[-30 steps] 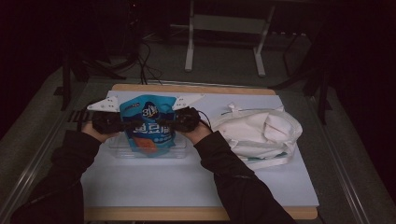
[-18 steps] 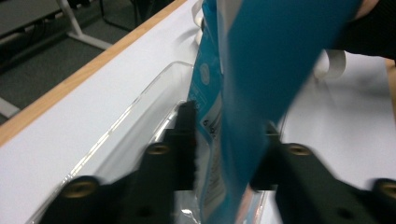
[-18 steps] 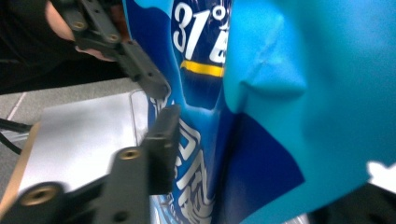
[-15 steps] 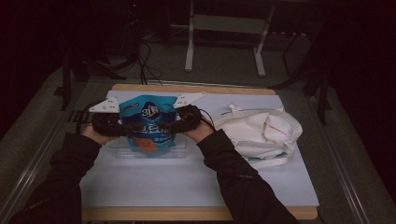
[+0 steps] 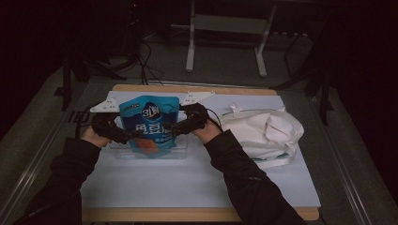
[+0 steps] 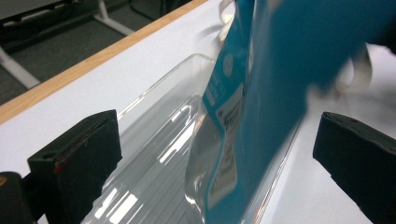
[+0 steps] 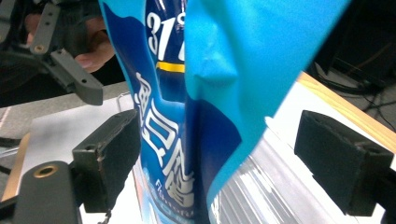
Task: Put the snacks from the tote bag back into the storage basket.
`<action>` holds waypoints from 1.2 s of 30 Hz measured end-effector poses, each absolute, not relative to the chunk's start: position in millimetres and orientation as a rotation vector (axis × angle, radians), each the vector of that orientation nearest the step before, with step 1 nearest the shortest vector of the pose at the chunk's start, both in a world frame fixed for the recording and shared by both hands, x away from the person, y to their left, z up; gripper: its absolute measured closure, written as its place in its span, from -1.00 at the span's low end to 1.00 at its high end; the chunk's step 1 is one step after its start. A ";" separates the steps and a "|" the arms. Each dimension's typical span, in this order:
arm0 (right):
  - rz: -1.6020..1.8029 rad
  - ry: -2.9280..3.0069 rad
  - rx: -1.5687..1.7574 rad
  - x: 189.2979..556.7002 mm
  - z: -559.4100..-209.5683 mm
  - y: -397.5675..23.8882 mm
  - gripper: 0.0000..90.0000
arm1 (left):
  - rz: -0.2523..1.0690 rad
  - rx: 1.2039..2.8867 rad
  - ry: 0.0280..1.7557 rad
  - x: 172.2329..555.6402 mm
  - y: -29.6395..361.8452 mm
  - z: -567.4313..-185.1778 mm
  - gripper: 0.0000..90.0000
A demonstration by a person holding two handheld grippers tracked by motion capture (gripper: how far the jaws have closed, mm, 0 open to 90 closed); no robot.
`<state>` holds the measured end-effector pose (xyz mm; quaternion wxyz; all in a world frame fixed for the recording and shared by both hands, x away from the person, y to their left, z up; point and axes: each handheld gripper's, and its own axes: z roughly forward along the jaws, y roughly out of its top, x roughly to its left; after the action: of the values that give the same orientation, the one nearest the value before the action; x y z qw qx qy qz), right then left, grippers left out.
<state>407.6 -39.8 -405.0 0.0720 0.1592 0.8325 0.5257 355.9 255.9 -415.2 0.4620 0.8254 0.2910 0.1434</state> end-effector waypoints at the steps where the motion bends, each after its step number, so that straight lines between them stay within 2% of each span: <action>1: 1.574 2.505 0.491 407.0 -404.0 -41.2 -0.68 | 0.358 2.032 0.730 354.8 255.9 -417.0 -0.97; 14: 1.511 2.472 0.530 400.4 -407.5 -69.2 -0.67 | 0.416 2.018 0.845 333.8 259.3 -422.9 -0.97; 18: 1.501 2.464 0.542 397.3 -408.4 -77.7 -0.67 | 0.444 1.960 0.900 317.5 257.0 -420.2 -0.97; 23: 1.477 2.451 0.546 392.0 -407.2 -87.4 -0.67 | 0.543 1.919 0.993 302.0 255.1 -420.0 -0.97; 27: 1.476 2.448 0.546 387.6 -407.3 -95.6 -0.67 | 0.512 1.854 1.031 295.3 257.6 -421.5 -0.97; 33: 1.475 2.443 0.564 381.7 -408.7 -110.7 -0.67 | 0.579 1.864 1.079 275.1 247.0 -424.6 -0.97; 36: 1.484 2.435 0.574 379.0 -408.9 -117.2 -0.67 | 0.568 1.850 1.068 268.6 243.4 -426.5 -0.97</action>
<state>379.0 -117.2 -408.9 0.1163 0.1961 0.8314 0.5067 268.6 243.4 -426.5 0.4490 0.7479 0.4318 0.2295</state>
